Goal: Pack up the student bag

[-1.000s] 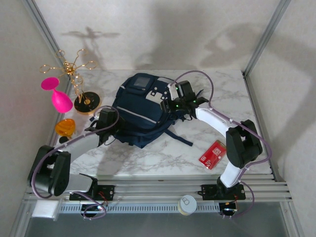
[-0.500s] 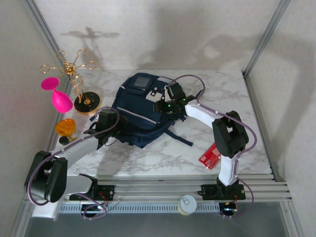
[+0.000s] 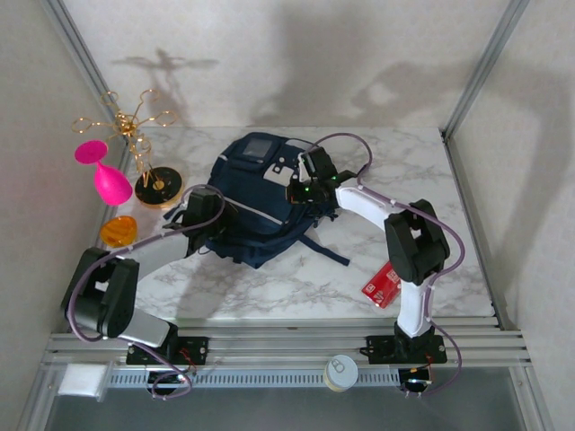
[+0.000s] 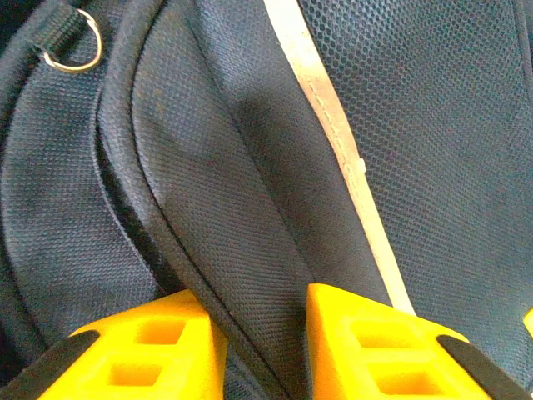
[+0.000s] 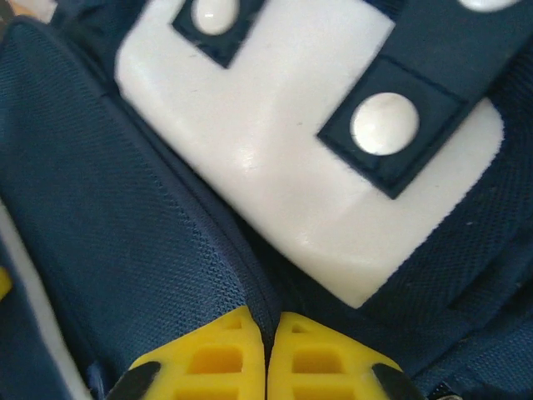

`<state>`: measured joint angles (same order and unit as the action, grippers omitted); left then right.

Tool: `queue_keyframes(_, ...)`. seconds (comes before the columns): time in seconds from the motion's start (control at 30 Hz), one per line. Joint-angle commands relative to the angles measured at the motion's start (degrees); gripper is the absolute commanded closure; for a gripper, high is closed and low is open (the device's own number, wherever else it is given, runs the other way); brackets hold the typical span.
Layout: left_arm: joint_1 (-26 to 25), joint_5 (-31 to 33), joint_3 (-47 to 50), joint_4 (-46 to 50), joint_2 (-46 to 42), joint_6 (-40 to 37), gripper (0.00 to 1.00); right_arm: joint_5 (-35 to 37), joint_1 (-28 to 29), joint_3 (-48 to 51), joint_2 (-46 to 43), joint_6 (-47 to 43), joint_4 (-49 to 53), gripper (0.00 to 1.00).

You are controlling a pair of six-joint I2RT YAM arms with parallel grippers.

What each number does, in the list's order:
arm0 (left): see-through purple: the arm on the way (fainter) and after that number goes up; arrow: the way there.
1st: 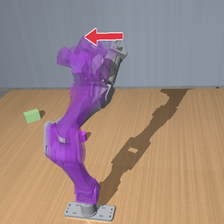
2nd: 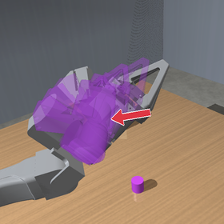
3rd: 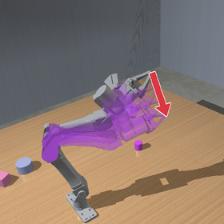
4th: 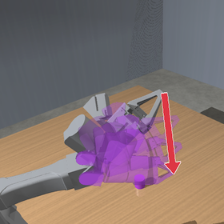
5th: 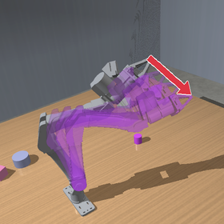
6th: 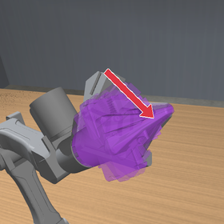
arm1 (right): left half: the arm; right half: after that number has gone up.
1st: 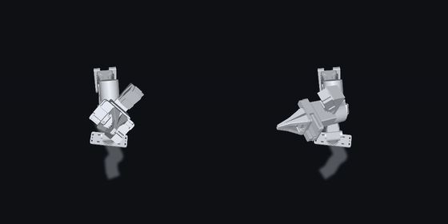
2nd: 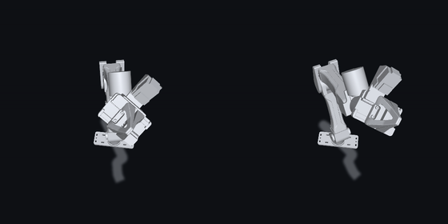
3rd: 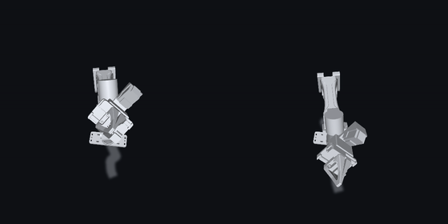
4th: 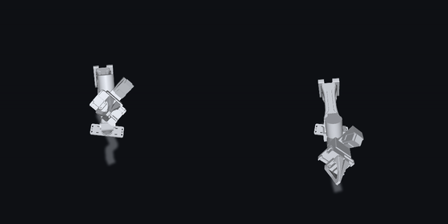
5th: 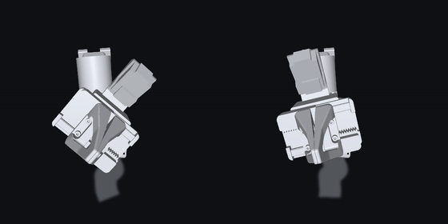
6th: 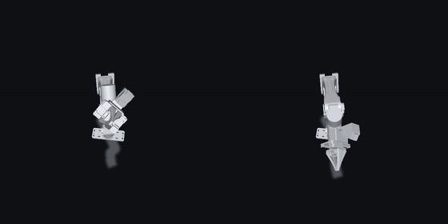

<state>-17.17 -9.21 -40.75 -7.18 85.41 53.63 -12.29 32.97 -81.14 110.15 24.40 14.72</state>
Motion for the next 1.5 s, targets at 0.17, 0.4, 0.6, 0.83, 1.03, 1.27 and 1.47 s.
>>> queue_keyframes(0.17, -2.89, -7.87, -11.81, -11.24, 11.57, -2.06, 0.73, -9.31, -3.83, 15.00, -12.23, 10.43, -15.51, 1.00)
queue_keyframes(0.4, -1.49, -12.92, -26.73, -9.53, 20.18, -7.24, 0.62, -4.59, -1.80, 26.07, -21.33, 24.90, -28.96, 1.00)
queue_keyframes(0.6, 2.88, -11.54, -35.07, 10.80, 15.43, -20.04, 0.46, 3.28, 2.69, 28.33, -22.03, 31.58, -36.47, 1.00)
queue_keyframes(0.83, -1.13, -6.06, -19.07, 17.21, -3.14, -13.12, 0.41, 9.90, 4.99, 33.86, -24.90, 37.81, -44.95, 1.00)
queue_keyframes(1.03, -16.01, 5.71, -10.93, 18.88, -11.43, -2.34, 0.46, 11.05, 6.53, 34.12, -24.94, 41.04, -47.20, 1.00)
queue_keyframes(1.27, -26.37, 17.43, -7.29, 15.40, -11.98, 8.49, 0.53, 11.50, 8.78, 34.65, -25.42, 44.33, -49.19, 1.00)
queue_keyframes(1.47, -27.21, 18.78, -11.62, 16.16, -5.74, 10.36, 0.53, 10.70, 9.20, 35.18, -24.75, 44.83, -50.72, 1.00)
